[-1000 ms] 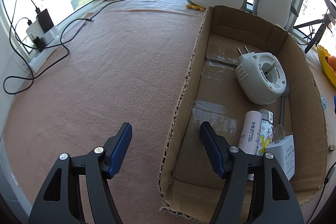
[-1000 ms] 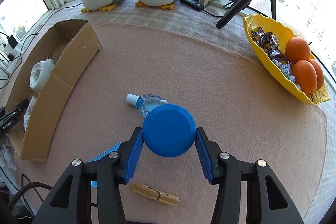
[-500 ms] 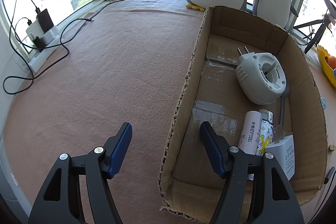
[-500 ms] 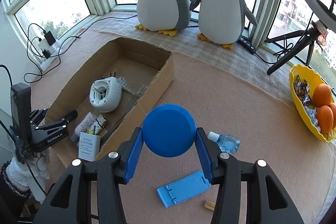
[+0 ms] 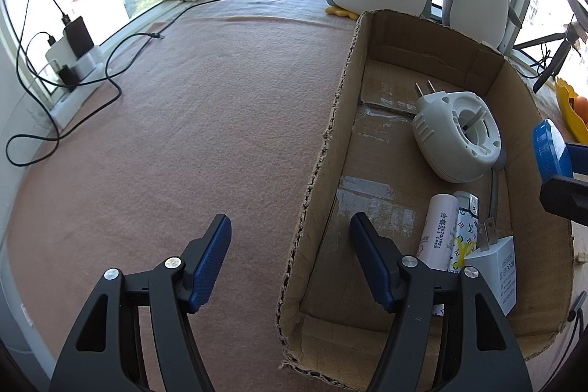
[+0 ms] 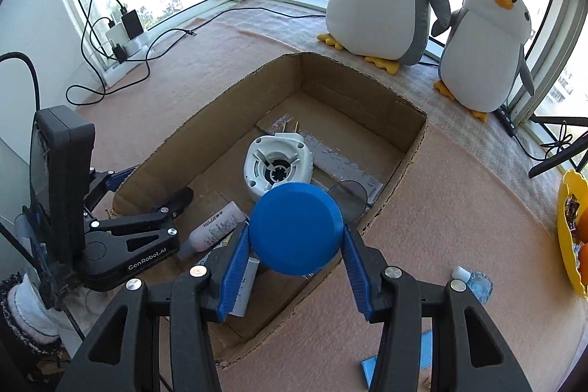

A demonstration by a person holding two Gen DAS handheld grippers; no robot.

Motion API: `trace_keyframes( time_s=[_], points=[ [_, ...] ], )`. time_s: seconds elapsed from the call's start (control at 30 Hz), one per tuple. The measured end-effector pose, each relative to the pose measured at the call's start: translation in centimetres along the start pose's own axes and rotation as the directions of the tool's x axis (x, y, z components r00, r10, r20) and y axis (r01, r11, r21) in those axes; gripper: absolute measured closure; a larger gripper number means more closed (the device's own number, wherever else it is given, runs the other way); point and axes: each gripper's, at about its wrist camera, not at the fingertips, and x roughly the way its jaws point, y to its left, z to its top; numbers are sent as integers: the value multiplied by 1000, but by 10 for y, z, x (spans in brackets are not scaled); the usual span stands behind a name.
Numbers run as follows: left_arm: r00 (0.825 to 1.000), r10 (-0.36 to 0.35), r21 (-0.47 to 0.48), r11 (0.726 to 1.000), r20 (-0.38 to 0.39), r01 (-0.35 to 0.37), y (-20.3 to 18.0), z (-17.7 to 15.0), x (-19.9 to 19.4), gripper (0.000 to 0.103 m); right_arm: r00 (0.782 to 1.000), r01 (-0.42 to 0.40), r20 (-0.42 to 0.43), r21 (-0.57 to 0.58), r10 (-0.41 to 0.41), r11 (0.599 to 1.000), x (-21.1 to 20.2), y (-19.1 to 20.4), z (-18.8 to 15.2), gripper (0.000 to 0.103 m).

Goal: Organize rigid objects
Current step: 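Lower the blue lid into the box and open the right gripper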

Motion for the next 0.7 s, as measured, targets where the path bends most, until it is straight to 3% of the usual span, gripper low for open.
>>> trace_keyframes(
  time_s=[0.23,0.7],
  points=[
    [1000,-4,-8,1000,1,4,1,0,0,35,998,55,-27,-55,-57,997,15,10,0,57],
    [1000,-5,-8,1000,2,5,1,1,0,35,996,72,-39,-76,-75,995,20,14,-1,56]
  ],
)
